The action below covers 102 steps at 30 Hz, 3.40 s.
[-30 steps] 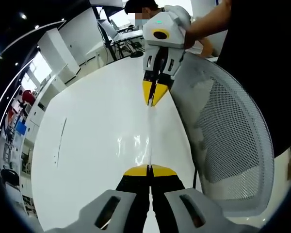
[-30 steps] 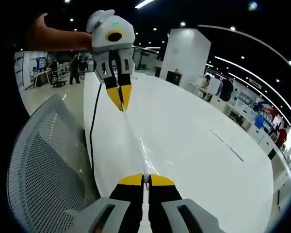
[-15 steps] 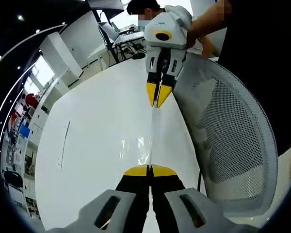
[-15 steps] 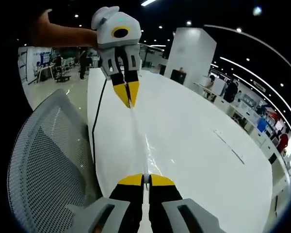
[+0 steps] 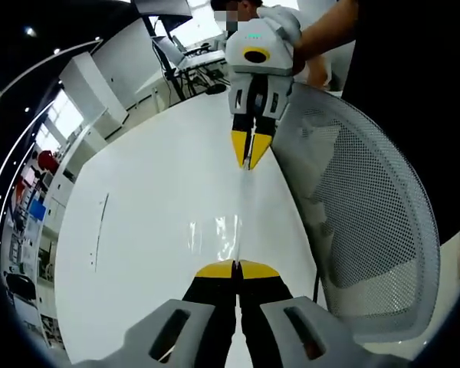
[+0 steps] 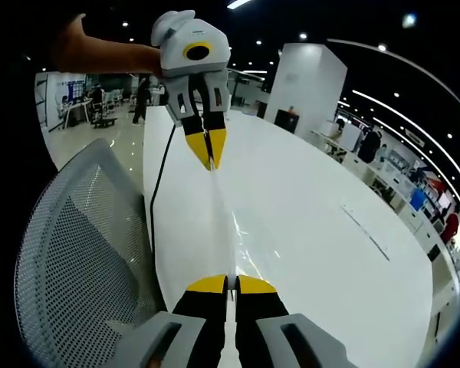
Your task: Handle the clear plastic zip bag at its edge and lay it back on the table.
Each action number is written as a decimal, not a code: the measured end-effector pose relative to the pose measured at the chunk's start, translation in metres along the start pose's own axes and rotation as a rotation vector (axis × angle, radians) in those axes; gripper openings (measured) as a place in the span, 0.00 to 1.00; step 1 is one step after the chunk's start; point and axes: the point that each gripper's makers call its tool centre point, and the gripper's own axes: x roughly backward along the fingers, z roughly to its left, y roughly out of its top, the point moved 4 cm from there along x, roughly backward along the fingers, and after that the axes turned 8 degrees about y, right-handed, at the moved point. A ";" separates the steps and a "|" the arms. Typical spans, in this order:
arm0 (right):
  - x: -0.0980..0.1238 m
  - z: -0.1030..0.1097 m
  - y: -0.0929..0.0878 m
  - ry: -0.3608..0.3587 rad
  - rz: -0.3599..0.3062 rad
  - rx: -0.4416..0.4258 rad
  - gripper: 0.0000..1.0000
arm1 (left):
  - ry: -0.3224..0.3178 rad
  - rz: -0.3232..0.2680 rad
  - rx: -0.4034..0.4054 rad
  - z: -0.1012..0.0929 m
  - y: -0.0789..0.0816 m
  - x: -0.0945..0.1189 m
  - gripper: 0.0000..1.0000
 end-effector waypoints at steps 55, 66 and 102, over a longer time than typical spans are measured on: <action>0.017 -0.016 0.050 0.109 -0.004 0.031 0.08 | 0.106 -0.053 -0.037 -0.010 0.030 0.002 0.00; 0.018 -0.011 0.050 0.116 -0.011 0.023 0.07 | 0.122 -0.058 -0.013 -0.007 0.034 0.003 0.00; 0.022 -0.013 0.048 0.103 -0.032 -0.025 0.07 | 0.125 -0.075 -0.016 -0.006 0.037 0.002 0.00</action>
